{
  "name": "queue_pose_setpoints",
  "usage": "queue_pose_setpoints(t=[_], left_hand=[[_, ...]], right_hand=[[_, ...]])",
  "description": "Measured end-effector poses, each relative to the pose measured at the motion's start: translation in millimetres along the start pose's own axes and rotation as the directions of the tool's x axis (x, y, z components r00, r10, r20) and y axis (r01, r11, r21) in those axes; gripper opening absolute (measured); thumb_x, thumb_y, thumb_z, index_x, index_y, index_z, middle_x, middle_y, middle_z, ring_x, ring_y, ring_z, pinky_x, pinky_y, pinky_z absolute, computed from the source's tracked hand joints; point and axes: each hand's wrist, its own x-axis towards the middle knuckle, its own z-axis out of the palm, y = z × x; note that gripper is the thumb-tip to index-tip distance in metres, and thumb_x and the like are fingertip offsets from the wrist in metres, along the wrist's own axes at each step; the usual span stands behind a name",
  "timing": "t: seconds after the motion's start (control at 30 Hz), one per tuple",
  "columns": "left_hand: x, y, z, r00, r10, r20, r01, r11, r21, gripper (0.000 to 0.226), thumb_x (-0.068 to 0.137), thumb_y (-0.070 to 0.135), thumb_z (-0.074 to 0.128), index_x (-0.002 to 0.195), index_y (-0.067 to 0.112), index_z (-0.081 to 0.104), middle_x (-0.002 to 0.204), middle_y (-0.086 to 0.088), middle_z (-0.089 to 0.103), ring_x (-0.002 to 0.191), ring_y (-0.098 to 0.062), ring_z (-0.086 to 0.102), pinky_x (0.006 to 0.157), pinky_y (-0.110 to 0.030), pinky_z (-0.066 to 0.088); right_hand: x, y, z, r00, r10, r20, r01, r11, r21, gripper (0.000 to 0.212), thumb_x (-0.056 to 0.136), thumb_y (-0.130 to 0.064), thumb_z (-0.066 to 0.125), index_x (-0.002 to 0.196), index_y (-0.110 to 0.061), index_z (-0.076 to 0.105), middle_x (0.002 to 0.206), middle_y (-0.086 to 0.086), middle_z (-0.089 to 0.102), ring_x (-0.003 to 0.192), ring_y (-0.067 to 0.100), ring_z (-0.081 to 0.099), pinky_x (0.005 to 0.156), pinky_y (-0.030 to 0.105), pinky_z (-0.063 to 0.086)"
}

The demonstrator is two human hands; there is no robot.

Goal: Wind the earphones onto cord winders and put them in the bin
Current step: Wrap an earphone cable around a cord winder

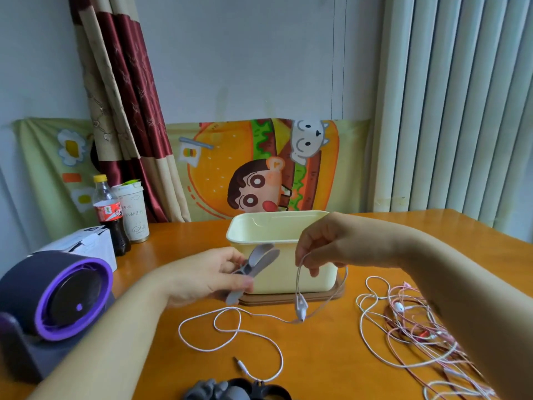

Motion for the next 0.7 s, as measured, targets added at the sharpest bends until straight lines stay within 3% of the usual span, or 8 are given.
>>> queue_pose_setpoints(t=[0.07, 0.17, 0.3, 0.4, 0.53, 0.7], left_hand=[[5, 2, 14, 0.998, 0.064, -0.017, -0.065, 0.989, -0.133, 0.049, 0.072, 0.022, 0.068, 0.116, 0.009, 0.053, 0.083, -0.001, 0.073, 0.080, -0.009, 0.069, 0.068, -0.023, 0.055], [16, 3, 34, 0.994, 0.102, -0.039, -0.109, 0.965, -0.241, 0.054, 0.072, 0.023, 0.069, 0.122, 0.010, 0.052, 0.096, -0.009, 0.071, 0.081, -0.018, 0.071, 0.070, -0.028, 0.058], [30, 4, 48, 0.986, 0.155, -0.063, -0.164, 0.970, -0.179, 0.046, 0.077, 0.026, 0.068, 0.122, 0.022, 0.057, 0.095, -0.008, 0.064, 0.057, -0.009, 0.057, 0.059, -0.024, 0.048], [41, 0, 50, 0.986, 0.165, -0.039, -0.169, 0.967, -0.189, 0.035, 0.086, 0.024, 0.062, 0.121, 0.024, 0.056, 0.091, -0.008, 0.058, 0.050, -0.005, 0.041, 0.055, -0.023, 0.036], [46, -5, 48, 0.996, 0.086, 0.027, -0.075, 0.954, -0.290, 0.051, 0.081, 0.041, 0.055, 0.126, 0.016, 0.051, 0.097, -0.008, 0.057, 0.051, -0.007, 0.037, 0.053, -0.020, 0.035], [58, -12, 46, 0.997, 0.072, -0.019, -0.074, 0.973, -0.219, 0.045, 0.078, 0.049, 0.055, 0.115, 0.022, 0.060, 0.103, -0.007, 0.058, 0.056, -0.010, 0.039, 0.056, -0.022, 0.036]], right_hand=[[-1, 1, -1, 0.999, -0.037, 0.002, 0.037, 0.998, 0.041, 0.010, 0.087, -0.013, 0.066, 0.091, -0.019, 0.073, 0.080, -0.009, 0.073, 0.074, -0.001, 0.066, 0.067, 0.012, 0.047], [0, 11, 1, 0.995, -0.096, -0.024, 0.098, 0.989, 0.110, 0.010, 0.083, -0.011, 0.069, 0.089, -0.018, 0.075, 0.087, -0.006, 0.075, 0.089, 0.009, 0.069, 0.085, 0.025, 0.052], [3, 31, 15, 0.988, -0.107, -0.111, 0.140, 0.924, 0.356, 0.010, 0.081, -0.004, 0.068, 0.084, -0.012, 0.074, 0.086, 0.002, 0.075, 0.087, 0.013, 0.069, 0.079, 0.021, 0.051], [12, 46, 25, 0.976, -0.109, -0.189, 0.185, 0.873, 0.451, 0.016, 0.074, -0.019, 0.068, 0.083, -0.007, 0.073, 0.085, 0.008, 0.074, 0.088, 0.016, 0.071, 0.082, 0.022, 0.052], [22, 51, 30, 0.943, -0.063, -0.327, 0.173, 0.931, 0.322, 0.013, 0.076, -0.021, 0.073, 0.083, -0.010, 0.073, 0.083, 0.001, 0.075, 0.083, 0.013, 0.070, 0.081, 0.025, 0.056], [32, 50, 34, 0.904, -0.047, -0.424, 0.113, 0.985, 0.132, 0.003, 0.081, -0.018, 0.073, 0.079, -0.017, 0.074, 0.071, -0.010, 0.071, 0.068, -0.004, 0.064, 0.060, 0.004, 0.044]])
